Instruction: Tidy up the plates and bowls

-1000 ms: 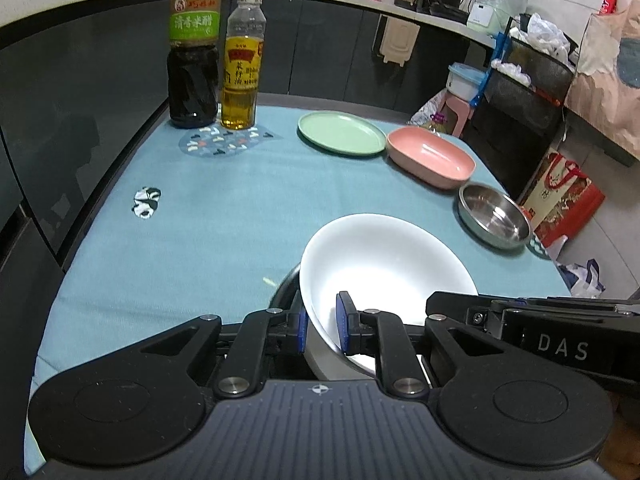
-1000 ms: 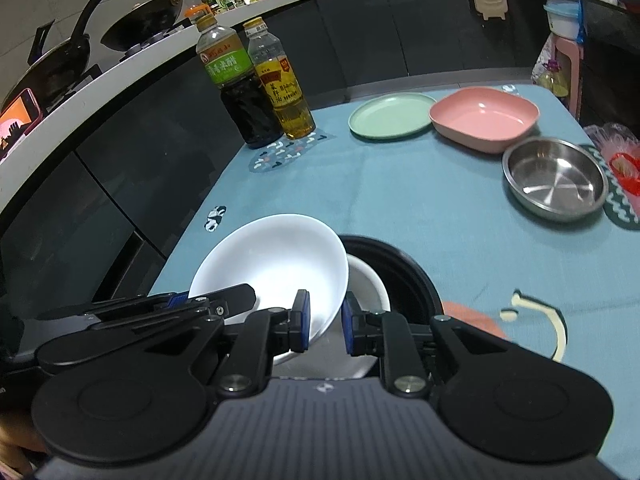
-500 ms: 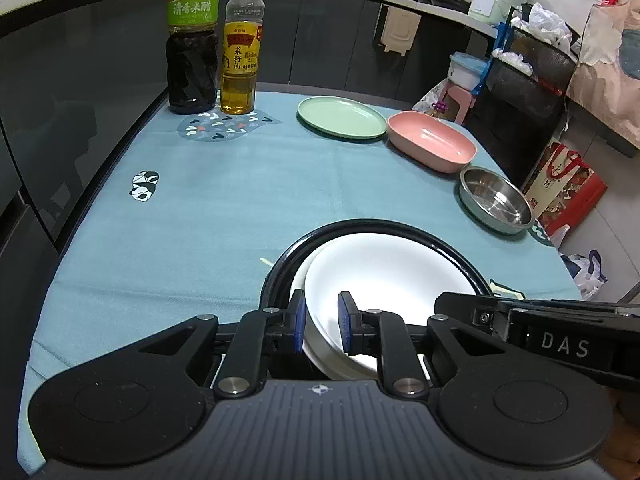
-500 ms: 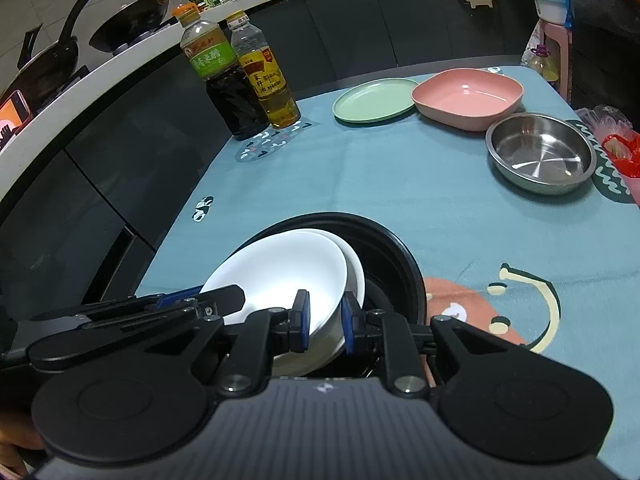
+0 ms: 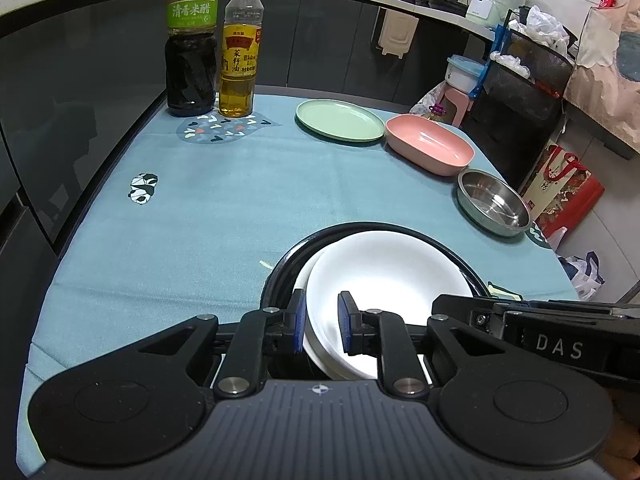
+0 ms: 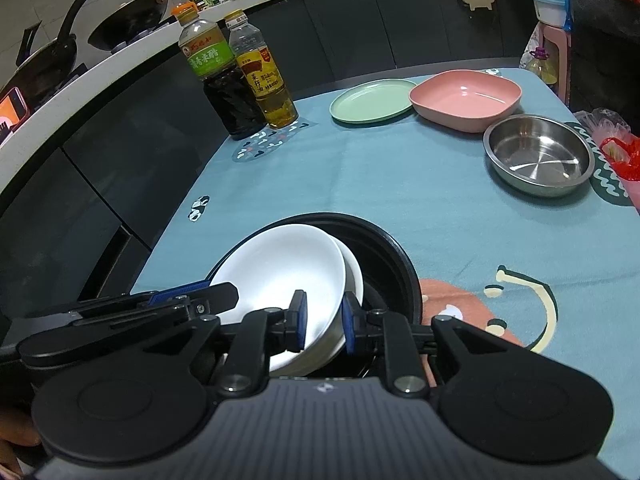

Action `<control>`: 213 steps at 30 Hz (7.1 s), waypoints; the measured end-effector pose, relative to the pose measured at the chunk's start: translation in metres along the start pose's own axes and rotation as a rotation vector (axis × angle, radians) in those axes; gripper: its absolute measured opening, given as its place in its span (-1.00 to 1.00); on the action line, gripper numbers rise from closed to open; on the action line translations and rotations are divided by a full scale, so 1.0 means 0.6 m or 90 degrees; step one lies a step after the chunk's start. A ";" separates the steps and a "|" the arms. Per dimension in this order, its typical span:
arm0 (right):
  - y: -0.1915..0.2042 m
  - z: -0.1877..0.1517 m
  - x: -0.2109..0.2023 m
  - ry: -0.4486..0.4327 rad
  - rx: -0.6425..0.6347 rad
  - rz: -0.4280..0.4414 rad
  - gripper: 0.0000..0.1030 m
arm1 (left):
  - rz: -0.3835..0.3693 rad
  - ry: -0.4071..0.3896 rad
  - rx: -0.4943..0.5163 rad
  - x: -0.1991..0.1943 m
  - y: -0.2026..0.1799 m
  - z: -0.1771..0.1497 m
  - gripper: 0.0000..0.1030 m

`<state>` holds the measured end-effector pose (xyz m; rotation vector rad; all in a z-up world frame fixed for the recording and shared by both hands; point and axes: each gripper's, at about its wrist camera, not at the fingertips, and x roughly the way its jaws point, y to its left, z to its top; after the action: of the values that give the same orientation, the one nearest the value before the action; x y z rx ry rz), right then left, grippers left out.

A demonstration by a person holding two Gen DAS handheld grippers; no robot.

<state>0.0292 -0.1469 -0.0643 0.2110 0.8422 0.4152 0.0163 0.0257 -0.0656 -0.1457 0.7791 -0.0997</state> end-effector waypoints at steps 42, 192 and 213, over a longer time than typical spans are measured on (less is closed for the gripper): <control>-0.020 0.027 -0.014 -0.039 0.008 -0.024 -0.51 | 0.021 -0.009 0.023 0.000 -0.001 0.011 -0.40; 0.099 0.171 0.271 0.163 -0.127 0.010 -0.98 | 0.117 -0.020 -0.186 0.139 0.225 0.082 -0.49; 0.077 0.172 0.251 0.146 -0.104 0.017 -0.97 | 0.141 -0.018 -0.193 0.125 0.223 0.079 -0.45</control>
<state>0.1841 -0.0417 -0.0831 0.0233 1.0265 0.5377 0.1073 0.1509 -0.1067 -0.3461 0.7735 0.2305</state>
